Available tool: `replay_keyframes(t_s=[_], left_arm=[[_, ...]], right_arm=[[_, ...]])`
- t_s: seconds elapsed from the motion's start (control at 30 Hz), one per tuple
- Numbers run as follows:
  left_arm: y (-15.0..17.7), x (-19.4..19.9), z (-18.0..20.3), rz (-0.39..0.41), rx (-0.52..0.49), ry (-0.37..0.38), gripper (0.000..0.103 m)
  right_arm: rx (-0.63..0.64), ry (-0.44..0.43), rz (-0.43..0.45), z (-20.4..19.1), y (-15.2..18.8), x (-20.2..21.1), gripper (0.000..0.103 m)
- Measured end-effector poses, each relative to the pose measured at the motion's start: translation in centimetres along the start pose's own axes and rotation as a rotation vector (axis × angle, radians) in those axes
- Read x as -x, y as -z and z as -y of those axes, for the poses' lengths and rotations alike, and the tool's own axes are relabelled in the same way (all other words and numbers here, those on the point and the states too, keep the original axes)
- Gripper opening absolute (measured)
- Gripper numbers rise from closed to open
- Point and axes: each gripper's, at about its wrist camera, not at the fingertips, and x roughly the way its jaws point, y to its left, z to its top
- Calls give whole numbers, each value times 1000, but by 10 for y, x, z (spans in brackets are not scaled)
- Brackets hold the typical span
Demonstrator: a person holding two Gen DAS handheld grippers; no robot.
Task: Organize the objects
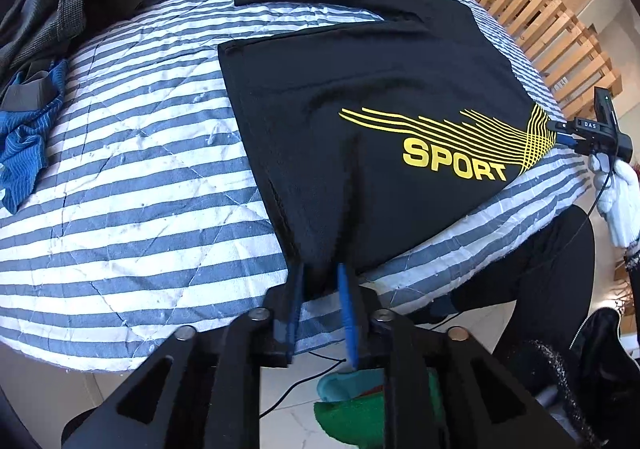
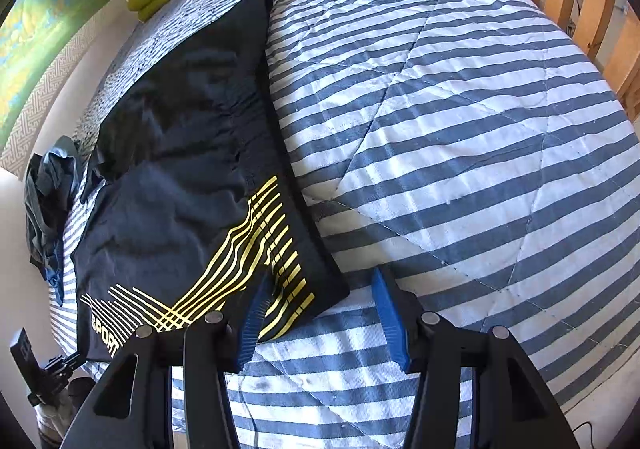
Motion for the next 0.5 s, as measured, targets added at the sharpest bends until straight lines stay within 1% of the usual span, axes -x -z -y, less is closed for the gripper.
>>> replay_keyframes(t_s=[0.03,0.07,0.13,0.17,0.2,0.23,0.27,0.3,0.33,0.43,0.5], left_arm=[[-1,0,1,7,1,-7,57],[-2,1,1,14,-3,-12,61],[-1,-2,5,6,-25,-10,60],[-1,-5,6,-2,-35,-16,58],[-1,-7,8,-7,-48,-24,46],[0,-11,11,-20,-66,-29,28],[1,-14,14,-29,-85,-43,23],[3,-15,16,-27,-106,-54,16],[3,-16,19,-32,-120,-50,5],[4,-14,22,-24,-134,-47,4],[2,-11,21,-21,-138,-27,5]], right_arm=[[-2,-5,2,-1,-1,0,48],[-3,-8,3,-2,-2,0,48],[7,-10,4,-5,-2,-1,46],[15,-9,8,-7,-2,0,37],[24,-4,8,-9,-2,-1,34],[30,3,11,-11,-2,0,29],[31,2,13,-12,-2,0,24],[30,-4,15,-12,-3,1,23],[25,-4,20,-12,-2,3,23],[15,-5,39,-12,-3,8,22],[13,-4,49,-13,-3,12,22]])
